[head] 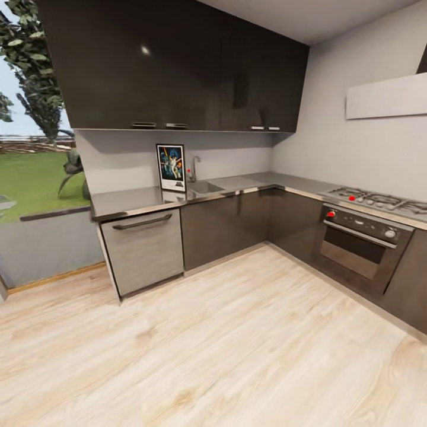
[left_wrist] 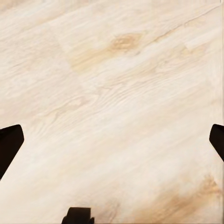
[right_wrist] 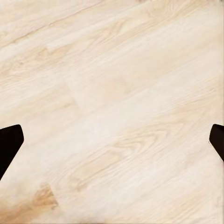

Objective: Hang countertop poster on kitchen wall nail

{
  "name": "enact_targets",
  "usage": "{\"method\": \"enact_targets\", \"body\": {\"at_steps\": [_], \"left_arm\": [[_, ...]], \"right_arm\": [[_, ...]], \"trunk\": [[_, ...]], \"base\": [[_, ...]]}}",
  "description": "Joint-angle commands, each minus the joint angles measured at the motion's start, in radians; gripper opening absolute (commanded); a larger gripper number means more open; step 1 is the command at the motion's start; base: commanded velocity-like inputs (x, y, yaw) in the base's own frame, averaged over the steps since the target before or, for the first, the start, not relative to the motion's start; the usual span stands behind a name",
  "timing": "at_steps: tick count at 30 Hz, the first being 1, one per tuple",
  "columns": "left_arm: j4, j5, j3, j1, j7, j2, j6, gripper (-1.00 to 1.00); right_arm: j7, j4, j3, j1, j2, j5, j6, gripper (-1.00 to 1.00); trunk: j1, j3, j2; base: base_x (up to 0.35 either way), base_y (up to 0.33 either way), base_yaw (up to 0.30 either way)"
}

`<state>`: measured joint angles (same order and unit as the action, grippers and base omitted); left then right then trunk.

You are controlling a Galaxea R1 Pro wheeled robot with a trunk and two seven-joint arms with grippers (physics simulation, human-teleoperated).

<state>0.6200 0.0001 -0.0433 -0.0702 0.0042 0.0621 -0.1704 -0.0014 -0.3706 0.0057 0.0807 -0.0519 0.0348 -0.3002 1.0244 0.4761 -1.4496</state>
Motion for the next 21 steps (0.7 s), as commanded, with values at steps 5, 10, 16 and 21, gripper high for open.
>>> {"method": "enact_targets", "body": {"at_steps": [5,10,16,21], "left_arm": [[0.001,0.000,-0.003,0.000,0.000,0.001,-0.001,1.00],[0.001,0.000,-0.003,0.000,0.000,0.001,-0.001,1.00],[0.001,0.000,-0.003,0.000,0.000,0.001,-0.001,1.00],[0.001,0.000,-0.003,0.000,0.000,0.001,-0.001,1.00]], "right_arm": [[-0.001,0.001,0.000,0.001,0.001,0.004,-0.003,1.00],[-0.001,0.001,0.000,0.001,0.001,0.004,-0.003,1.00],[-0.001,0.001,0.000,0.001,0.001,0.004,-0.003,1.00],[-0.002,0.001,0.000,0.001,0.001,0.004,-0.004,1.00]], "trunk": [[0.001,0.001,0.000],[0.001,0.001,0.000],[0.001,0.001,0.000],[0.001,0.001,0.000]], "base": [[0.318,-0.118,0.006],[0.317,-0.125,0.123],[0.314,-0.159,0.221],[0.292,-0.203,0.279]]}}
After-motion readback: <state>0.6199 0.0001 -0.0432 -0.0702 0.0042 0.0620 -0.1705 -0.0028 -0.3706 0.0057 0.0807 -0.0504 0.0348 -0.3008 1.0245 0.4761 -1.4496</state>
